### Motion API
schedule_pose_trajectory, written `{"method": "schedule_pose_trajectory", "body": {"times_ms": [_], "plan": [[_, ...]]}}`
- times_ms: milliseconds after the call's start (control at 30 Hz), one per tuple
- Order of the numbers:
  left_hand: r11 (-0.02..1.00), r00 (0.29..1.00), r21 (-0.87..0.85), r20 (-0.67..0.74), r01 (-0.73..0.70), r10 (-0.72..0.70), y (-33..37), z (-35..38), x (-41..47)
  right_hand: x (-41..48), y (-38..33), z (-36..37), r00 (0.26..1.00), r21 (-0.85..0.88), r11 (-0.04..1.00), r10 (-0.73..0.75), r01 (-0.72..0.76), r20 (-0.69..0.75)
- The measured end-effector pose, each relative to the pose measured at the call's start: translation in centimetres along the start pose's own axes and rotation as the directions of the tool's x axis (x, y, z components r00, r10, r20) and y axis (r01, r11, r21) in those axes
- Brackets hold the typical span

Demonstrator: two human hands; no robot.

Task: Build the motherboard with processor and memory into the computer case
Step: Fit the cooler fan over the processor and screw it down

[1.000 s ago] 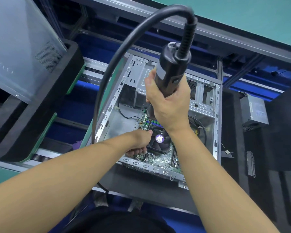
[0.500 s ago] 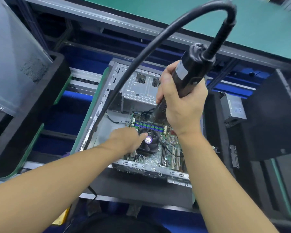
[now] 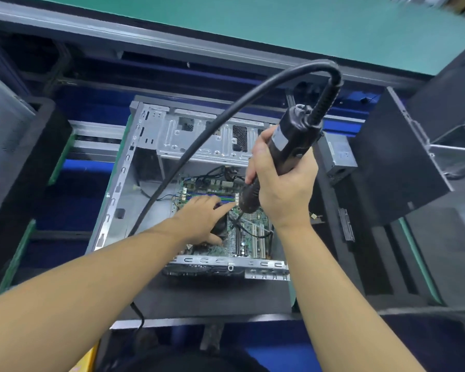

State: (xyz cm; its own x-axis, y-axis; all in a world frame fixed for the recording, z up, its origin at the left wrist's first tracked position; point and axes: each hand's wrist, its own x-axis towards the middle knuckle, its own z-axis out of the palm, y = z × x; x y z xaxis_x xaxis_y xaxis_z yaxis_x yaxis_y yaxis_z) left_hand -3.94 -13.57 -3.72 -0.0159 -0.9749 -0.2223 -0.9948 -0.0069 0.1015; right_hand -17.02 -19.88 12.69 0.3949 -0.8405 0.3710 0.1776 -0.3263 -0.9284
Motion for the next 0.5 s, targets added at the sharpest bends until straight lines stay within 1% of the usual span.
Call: {"method": "schedule_pose_trajectory", "body": {"times_ms": [100, 367, 500], "plan": [[1.000, 1.000, 0.016, 0.002, 0.009, -0.009, 0.09, 0.38, 0.21, 0.00, 0.20, -0.04, 1.000, 0.016, 1.000, -0.007, 0.007, -0.002], [1.000, 1.000, -0.020, -0.002, -0.005, 0.005, -0.23, 0.70, 0.52, 0.07, 0.33, 0.03, 1.000, 0.022, 1.000, -0.011, 0.010, 0.021], [1.000, 1.000, -0.025, -0.018, -0.005, 0.005, -0.23, 0.68, 0.45, -0.06, 0.70, -0.11, 1.000, -0.006, 1.000, -0.026, 0.026, 0.017]]}}
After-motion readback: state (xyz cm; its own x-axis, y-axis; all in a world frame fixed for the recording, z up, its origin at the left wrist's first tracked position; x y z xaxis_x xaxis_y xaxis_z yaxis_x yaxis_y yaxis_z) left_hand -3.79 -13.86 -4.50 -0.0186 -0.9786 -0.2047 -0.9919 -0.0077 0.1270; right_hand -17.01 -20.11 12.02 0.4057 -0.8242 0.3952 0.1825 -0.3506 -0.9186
